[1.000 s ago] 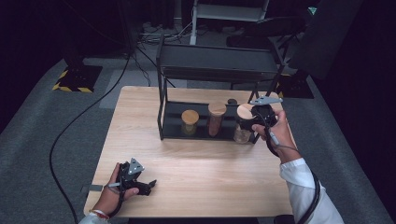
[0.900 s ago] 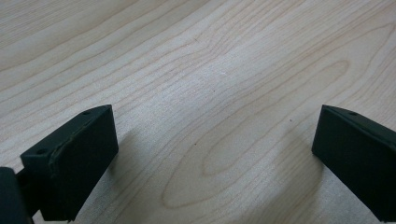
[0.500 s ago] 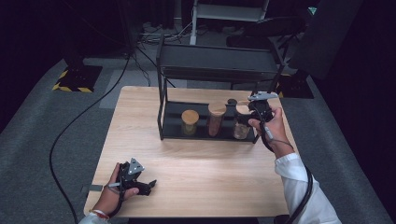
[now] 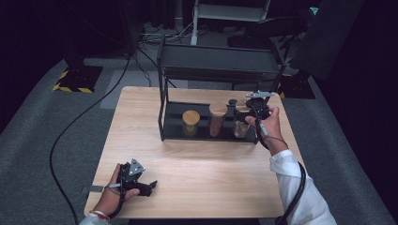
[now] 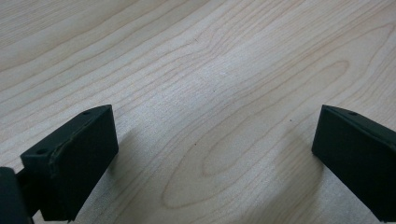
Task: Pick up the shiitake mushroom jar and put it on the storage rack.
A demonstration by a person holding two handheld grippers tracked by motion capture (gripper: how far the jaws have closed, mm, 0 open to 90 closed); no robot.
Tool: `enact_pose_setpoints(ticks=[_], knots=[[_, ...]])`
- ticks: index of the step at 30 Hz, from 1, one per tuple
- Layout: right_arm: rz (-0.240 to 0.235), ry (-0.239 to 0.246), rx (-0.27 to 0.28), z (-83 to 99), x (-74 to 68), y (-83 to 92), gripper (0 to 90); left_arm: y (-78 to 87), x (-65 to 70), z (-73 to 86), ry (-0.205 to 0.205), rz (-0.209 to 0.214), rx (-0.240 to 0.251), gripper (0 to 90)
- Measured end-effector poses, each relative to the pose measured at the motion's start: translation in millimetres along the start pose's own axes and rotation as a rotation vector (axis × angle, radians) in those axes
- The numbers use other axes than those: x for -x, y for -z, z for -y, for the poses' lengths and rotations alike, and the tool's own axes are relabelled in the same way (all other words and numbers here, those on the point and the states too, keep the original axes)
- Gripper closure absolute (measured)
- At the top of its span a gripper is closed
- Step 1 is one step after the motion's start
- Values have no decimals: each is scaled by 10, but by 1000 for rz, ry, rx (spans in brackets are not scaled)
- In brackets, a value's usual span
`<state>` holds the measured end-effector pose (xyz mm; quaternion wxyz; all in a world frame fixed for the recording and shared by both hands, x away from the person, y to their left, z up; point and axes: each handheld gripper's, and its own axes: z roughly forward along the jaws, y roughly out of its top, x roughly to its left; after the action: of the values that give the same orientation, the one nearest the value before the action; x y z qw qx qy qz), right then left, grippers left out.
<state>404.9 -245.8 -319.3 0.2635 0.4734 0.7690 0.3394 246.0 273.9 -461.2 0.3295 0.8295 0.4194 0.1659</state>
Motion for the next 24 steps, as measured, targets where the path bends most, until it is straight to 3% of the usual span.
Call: enact_pose_setpoints(ticks=[5, 24], knots=[[22, -15, -8, 0, -20, -104, 251, 0, -1, 0, -1, 0, 0, 0], [35, -51, -1, 81, -46, -279, 250, 0, -4, -1, -2, 1, 0, 0]])
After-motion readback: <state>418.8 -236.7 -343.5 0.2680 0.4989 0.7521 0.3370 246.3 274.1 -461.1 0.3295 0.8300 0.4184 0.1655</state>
